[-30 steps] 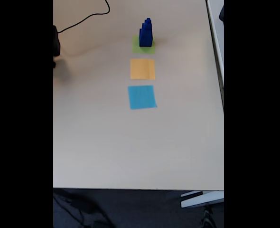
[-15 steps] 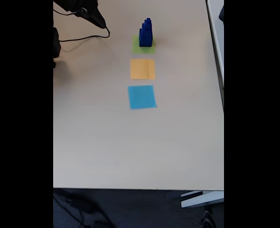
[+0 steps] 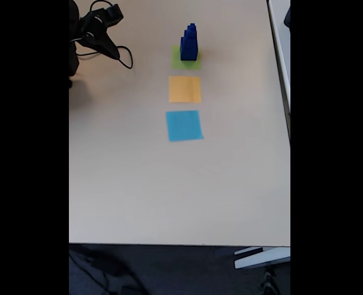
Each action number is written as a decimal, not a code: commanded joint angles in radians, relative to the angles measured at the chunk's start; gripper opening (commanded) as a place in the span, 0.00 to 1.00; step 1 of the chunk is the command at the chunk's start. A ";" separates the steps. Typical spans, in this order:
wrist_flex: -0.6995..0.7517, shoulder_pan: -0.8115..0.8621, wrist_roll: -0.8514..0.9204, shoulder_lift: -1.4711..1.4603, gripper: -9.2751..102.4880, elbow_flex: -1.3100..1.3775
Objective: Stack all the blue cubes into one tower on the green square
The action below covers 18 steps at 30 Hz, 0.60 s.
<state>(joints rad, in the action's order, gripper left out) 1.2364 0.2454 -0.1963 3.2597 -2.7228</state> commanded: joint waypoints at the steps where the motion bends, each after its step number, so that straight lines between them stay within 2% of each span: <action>1: -0.029 0.000 0.003 0.051 0.08 -0.052; 4: -0.003 -0.028 -0.060 0.121 0.08 -0.112; 9: -0.018 -0.020 0.055 0.121 0.08 -0.150; 18: -0.046 -0.094 0.078 0.121 0.08 -0.249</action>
<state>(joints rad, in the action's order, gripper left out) 1.2088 0.1733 -0.1304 3.3563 -2.9713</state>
